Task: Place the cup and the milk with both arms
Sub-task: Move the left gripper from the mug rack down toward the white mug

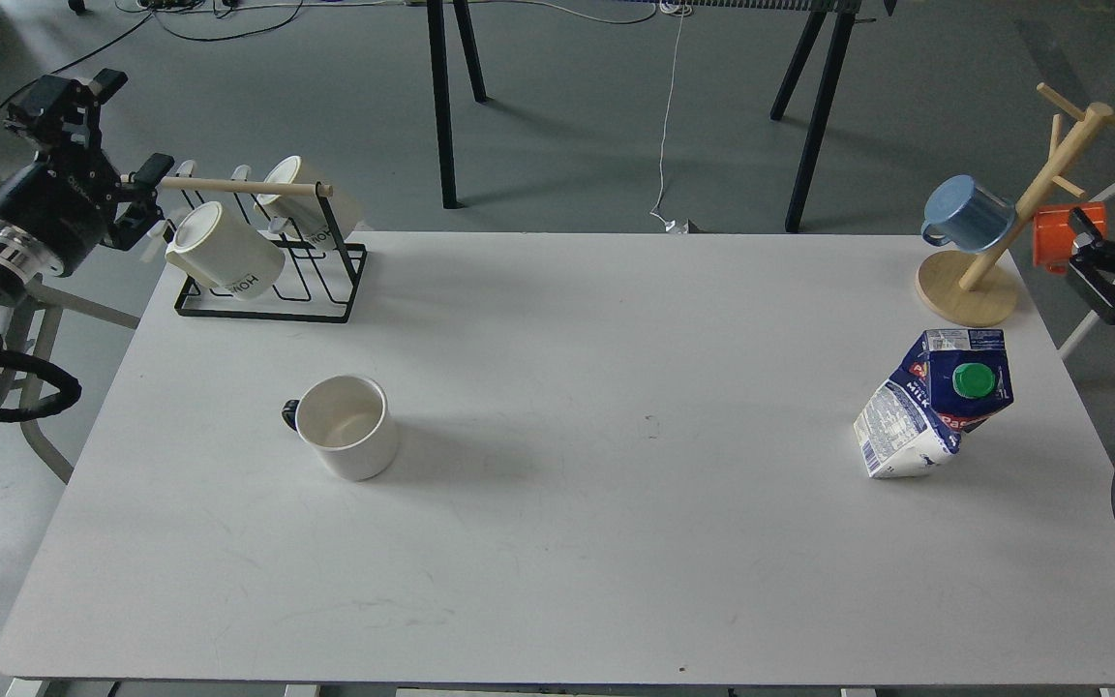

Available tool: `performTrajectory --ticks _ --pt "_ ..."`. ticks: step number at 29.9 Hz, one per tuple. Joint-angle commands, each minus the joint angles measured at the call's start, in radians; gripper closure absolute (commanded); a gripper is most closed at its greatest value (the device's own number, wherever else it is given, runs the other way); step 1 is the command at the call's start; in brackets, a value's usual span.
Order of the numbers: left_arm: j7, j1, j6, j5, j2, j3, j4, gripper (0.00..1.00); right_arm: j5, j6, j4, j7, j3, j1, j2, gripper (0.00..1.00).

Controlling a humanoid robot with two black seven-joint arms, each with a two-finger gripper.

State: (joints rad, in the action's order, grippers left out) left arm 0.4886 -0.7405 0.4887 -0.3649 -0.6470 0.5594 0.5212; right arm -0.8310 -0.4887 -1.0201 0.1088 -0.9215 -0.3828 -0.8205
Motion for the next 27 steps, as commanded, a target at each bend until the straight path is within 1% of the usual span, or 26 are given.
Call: performTrajectory --ticks 1,6,8,12,13,16,18,21,24,25,27 --pt "0.000 0.001 0.000 0.000 0.016 -0.001 -0.001 0.00 0.001 0.000 0.000 0.000 0.000 0.002 0.000 0.01" --pt "0.000 0.001 0.000 0.003 0.010 0.007 -0.006 0.00 0.001 0.000 0.000 0.000 -0.003 0.002 0.003 0.01" --pt "0.000 0.003 0.000 0.000 0.018 0.007 -0.035 0.00 0.000 0.000 -0.002 0.000 -0.005 0.004 0.004 0.01" --pt "0.000 -0.007 0.000 -0.037 0.000 -0.007 -0.047 0.00 0.000 0.000 -0.003 0.000 -0.011 0.004 0.003 0.01" --pt "0.000 -0.013 0.000 -0.073 -0.003 -0.013 -0.047 0.00 -0.003 0.000 -0.005 -0.001 -0.014 0.004 0.001 0.01" --pt "0.000 -0.060 0.000 -0.311 -0.003 -0.013 -0.029 0.00 -0.007 0.000 -0.015 0.000 -0.019 0.004 0.001 0.01" --pt "0.000 -0.101 0.000 -0.530 -0.016 -0.016 0.025 0.00 -0.007 0.000 -0.014 0.000 -0.022 0.004 0.001 0.01" --pt "0.000 -0.106 0.000 -0.879 -0.045 -0.016 0.147 0.01 -0.007 0.000 -0.012 0.000 -0.023 0.004 0.001 0.01" --pt "0.000 -0.097 -0.009 -1.116 -0.072 -0.021 0.279 0.01 -0.007 0.000 -0.012 0.000 -0.023 0.005 0.003 0.01" --pt "0.000 -0.095 -0.036 -1.164 -0.088 -0.022 0.316 0.01 -0.007 0.000 -0.011 0.000 -0.023 0.005 0.004 0.01" --pt "0.000 -0.077 -0.061 -1.245 -0.126 -0.048 0.390 0.00 -0.005 0.000 -0.008 -0.001 -0.023 0.004 0.004 0.01"
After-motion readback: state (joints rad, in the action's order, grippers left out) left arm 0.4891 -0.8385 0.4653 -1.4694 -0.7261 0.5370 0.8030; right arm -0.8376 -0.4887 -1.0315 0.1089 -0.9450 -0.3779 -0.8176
